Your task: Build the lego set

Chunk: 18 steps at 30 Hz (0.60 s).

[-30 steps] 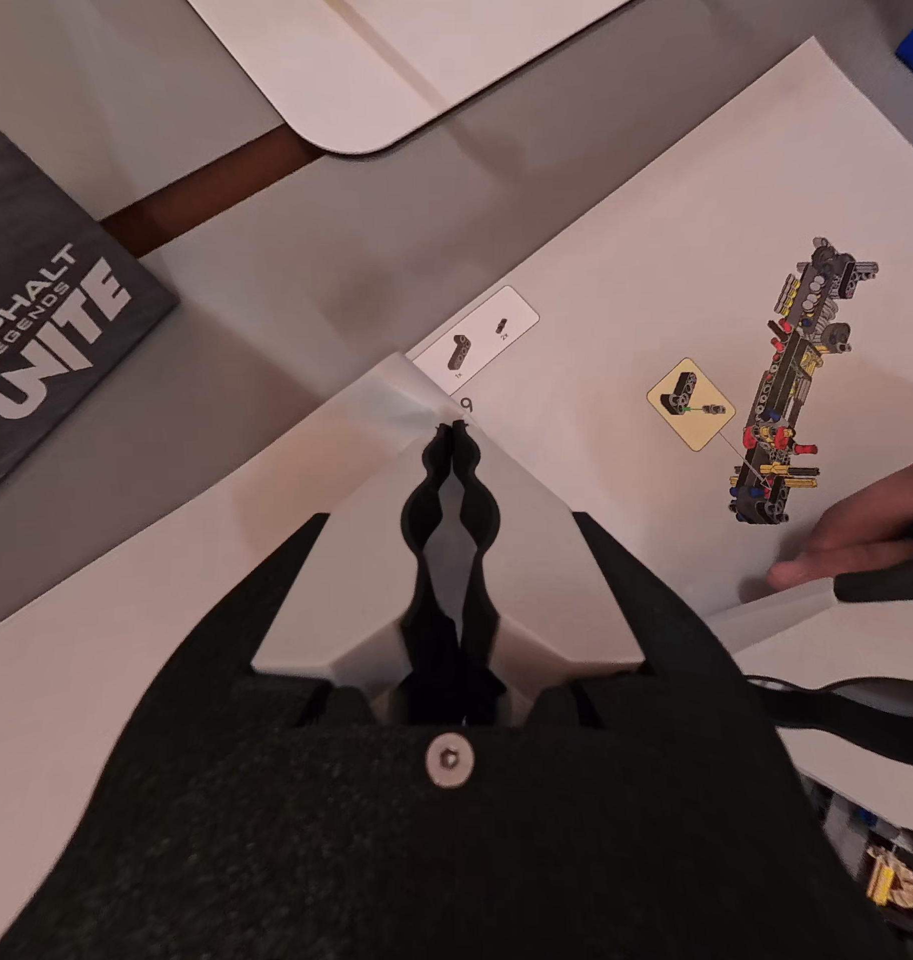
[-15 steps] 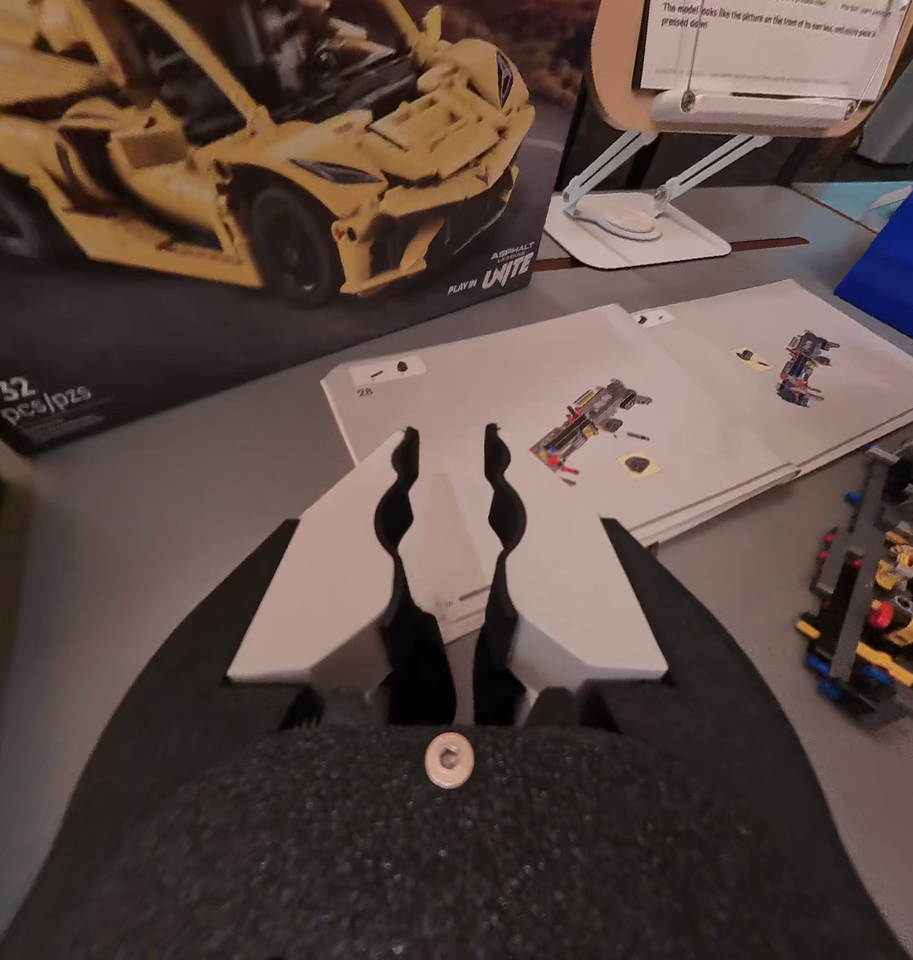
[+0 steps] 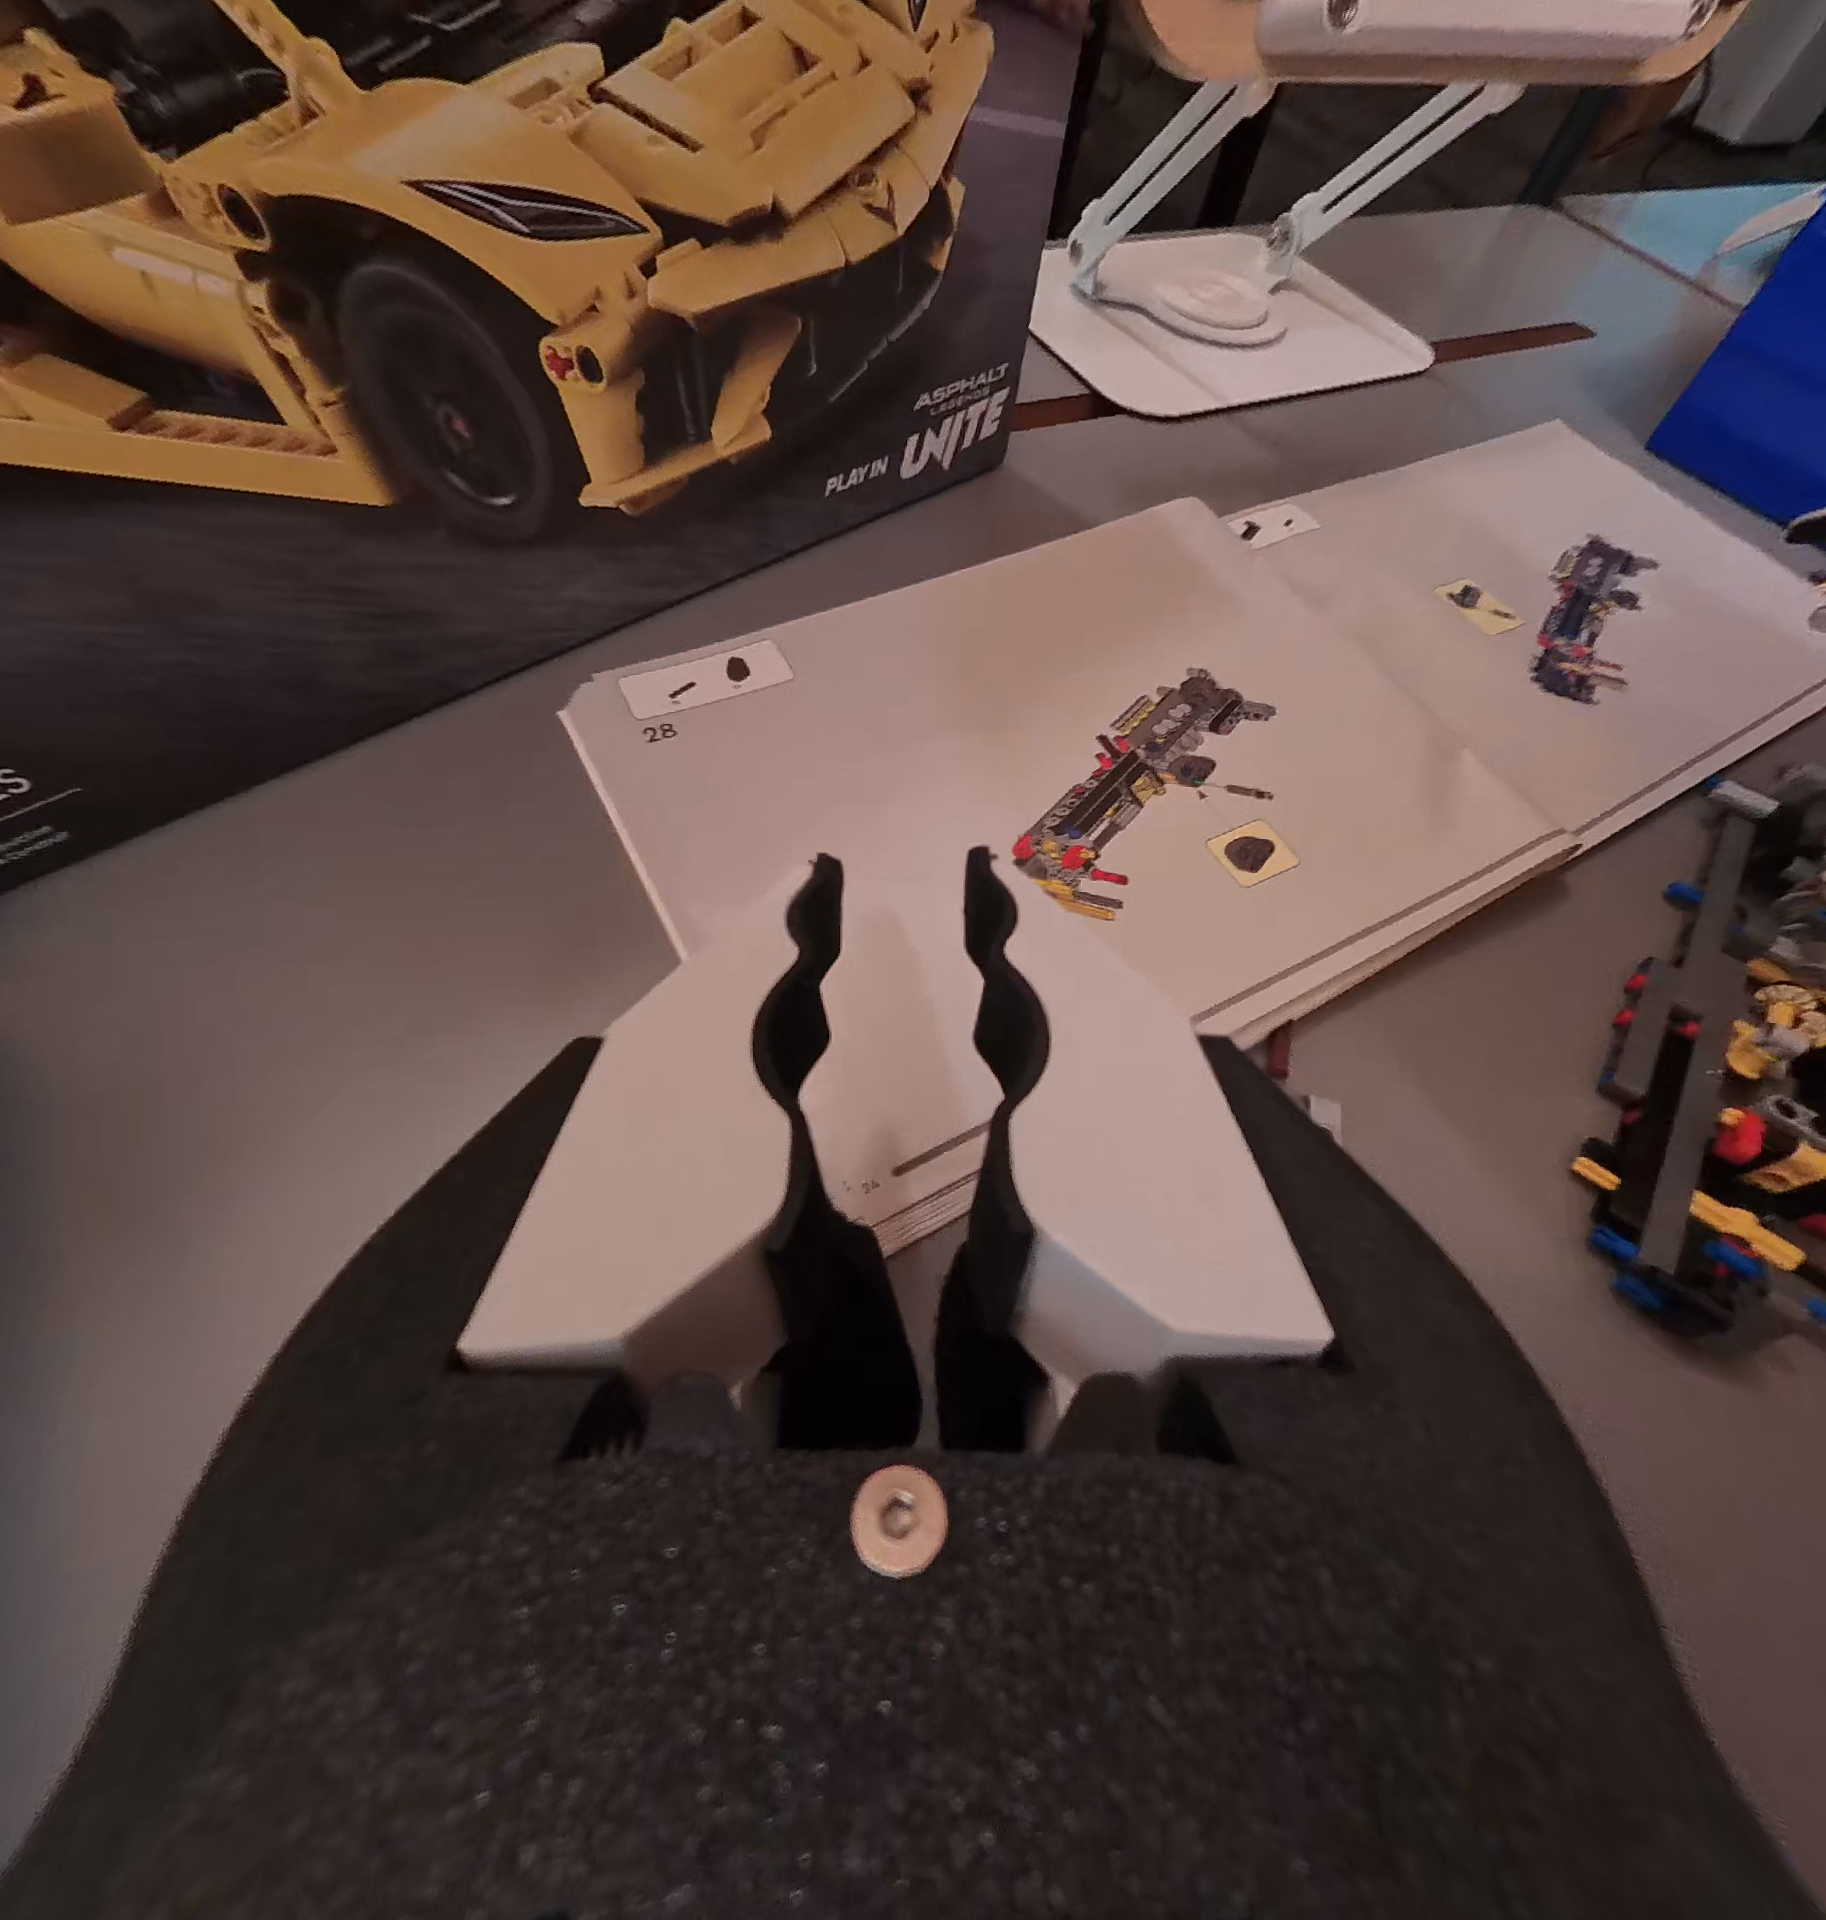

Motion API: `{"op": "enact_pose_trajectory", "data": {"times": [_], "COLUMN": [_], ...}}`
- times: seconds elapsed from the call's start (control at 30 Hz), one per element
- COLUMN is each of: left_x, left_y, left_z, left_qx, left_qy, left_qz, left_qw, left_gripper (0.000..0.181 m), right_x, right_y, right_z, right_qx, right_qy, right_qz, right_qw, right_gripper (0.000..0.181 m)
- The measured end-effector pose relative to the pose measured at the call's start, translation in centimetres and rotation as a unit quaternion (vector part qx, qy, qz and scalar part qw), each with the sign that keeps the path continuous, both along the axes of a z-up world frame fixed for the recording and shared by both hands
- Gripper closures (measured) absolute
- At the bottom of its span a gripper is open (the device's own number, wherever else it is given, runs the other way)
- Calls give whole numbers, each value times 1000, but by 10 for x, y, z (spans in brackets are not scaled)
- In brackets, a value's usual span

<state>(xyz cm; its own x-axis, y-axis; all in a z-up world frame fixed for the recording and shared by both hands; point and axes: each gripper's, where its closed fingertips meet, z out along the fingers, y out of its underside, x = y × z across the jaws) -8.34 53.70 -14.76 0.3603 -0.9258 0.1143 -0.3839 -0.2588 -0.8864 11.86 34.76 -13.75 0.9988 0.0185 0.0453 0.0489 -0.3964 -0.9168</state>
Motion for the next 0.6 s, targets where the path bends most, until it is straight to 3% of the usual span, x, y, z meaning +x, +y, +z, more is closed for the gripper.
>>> {"op": "enact_pose_trajectory", "data": {"times": [0.2,0.37,0.47,0.6], "left_x": [1,-2,-2,-2], "left_y": [-5,-9,-12,-11], "left_z": [-1,15,20,17], "left_qx": [-23,3,1,16], "left_qy": [-6,-29,-39,-26], "left_qz": [-11,-12,-16,-12], "left_qw": [1000,999,999,999], "left_gripper": [159,160,161,161], "right_x": [31,96,94,74], "right_y": [-14,-85,-127,-176], "right_z": [5,32,35,0], "right_qx": [-13,-30,-34,-132], "right_qy": [-6,-47,-40,3], "right_qz": [-49,-195,-230,-217], "right_qw": [999,979,972,967], "right_gripper": [144,144,152,152]}}
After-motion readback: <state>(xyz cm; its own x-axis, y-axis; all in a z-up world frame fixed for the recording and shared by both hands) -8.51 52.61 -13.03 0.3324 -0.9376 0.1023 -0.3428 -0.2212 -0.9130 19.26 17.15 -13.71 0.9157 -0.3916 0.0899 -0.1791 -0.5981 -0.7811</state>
